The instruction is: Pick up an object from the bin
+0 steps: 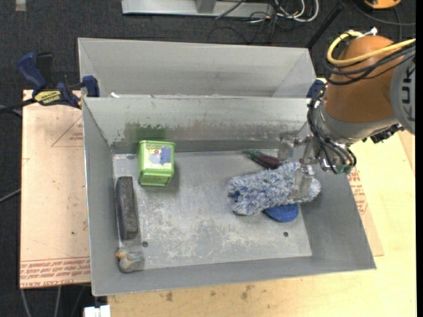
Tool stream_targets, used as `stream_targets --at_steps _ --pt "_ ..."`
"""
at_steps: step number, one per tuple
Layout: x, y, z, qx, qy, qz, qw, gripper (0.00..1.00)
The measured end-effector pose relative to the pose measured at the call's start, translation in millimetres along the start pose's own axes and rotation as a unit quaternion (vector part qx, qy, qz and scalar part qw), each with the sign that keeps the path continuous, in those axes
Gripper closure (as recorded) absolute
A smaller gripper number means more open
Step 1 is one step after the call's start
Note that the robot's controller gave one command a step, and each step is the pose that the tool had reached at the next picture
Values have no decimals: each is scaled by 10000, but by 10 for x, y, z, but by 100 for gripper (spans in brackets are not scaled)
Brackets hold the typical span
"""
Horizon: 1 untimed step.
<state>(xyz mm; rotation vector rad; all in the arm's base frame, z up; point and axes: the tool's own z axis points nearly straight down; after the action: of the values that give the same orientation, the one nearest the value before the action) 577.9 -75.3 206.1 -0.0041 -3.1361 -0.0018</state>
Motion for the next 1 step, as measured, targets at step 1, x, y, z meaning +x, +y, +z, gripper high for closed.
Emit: stream_targets --at_steps 1 --pt "-8 3 -47 4 -32 -8 10000 0"
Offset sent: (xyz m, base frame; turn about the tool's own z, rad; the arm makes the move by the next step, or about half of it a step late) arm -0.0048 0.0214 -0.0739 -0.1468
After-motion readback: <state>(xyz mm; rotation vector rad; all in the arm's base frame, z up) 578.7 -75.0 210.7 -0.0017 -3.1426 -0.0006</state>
